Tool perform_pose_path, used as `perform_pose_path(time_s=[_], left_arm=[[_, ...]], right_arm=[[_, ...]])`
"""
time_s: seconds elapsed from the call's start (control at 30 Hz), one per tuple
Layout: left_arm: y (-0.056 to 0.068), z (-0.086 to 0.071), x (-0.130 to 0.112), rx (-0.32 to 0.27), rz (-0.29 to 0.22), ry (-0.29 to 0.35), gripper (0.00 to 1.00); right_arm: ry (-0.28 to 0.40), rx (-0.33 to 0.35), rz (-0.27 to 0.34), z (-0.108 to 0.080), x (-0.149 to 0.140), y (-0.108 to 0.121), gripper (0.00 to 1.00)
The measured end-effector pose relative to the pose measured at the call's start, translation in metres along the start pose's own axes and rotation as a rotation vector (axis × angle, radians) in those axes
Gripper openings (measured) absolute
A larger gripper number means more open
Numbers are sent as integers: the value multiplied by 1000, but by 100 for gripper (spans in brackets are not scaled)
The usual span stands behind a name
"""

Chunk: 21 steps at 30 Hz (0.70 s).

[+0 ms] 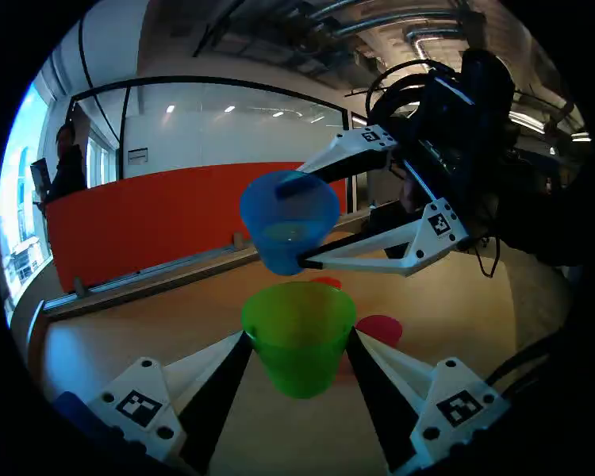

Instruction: Pour water

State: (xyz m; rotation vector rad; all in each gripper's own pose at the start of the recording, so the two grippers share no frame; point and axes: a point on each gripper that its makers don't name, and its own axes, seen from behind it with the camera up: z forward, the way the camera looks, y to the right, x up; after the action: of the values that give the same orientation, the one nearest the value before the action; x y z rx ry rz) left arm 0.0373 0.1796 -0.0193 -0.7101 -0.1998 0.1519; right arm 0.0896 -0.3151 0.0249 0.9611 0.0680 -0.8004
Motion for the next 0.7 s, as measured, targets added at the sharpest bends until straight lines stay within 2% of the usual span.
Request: perform_pose_path(time_s=[0.4, 0.7], left_arm=[[1, 0, 1, -1, 6, 0, 83], [1, 1, 3, -3, 6, 3, 83]], right_arm=[[-8, -3, -74, 0, 1, 4, 88], [-12, -2, -100, -1, 2, 3, 88]])
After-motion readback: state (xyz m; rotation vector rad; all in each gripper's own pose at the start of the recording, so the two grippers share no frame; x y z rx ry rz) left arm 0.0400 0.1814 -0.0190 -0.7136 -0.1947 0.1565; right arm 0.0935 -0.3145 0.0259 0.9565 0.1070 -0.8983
